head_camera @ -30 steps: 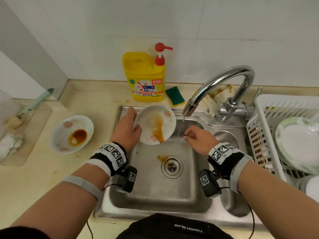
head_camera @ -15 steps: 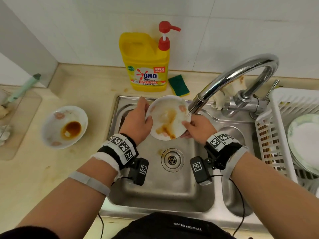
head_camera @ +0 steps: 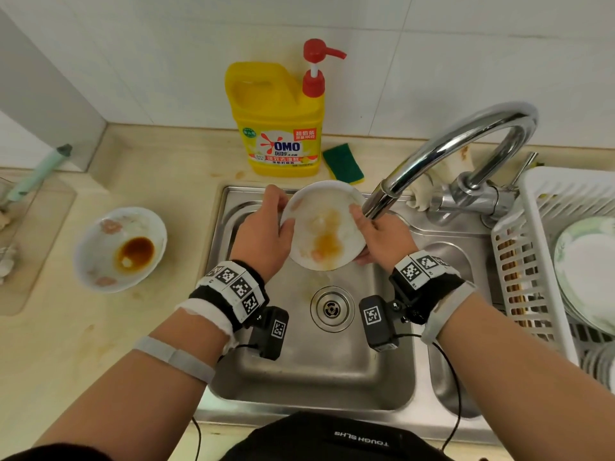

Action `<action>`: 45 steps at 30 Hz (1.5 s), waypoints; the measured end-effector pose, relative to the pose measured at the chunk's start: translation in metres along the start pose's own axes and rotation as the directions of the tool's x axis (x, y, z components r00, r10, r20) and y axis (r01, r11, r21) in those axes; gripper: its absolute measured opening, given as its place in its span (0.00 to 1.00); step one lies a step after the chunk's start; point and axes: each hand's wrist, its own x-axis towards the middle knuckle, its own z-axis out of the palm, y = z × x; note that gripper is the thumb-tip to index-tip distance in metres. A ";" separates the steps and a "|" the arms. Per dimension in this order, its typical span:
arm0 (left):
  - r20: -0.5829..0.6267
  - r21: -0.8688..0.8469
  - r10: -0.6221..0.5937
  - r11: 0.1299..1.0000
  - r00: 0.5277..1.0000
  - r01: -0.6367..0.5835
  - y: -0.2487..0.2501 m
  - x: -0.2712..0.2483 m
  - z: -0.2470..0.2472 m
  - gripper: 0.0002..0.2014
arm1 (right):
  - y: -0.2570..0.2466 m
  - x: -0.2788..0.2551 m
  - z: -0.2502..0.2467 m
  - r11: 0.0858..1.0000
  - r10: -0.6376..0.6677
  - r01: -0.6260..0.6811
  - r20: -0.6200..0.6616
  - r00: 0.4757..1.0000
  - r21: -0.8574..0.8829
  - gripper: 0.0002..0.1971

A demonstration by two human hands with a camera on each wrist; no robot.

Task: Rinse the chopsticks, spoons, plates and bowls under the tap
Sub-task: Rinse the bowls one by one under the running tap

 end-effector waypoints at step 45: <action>0.267 -0.360 -0.247 0.871 0.931 0.335 -0.009 -0.018 0.017 0.18 | 0.002 -0.012 0.005 0.988 0.073 -0.065 -0.057 0.996 0.140 0.12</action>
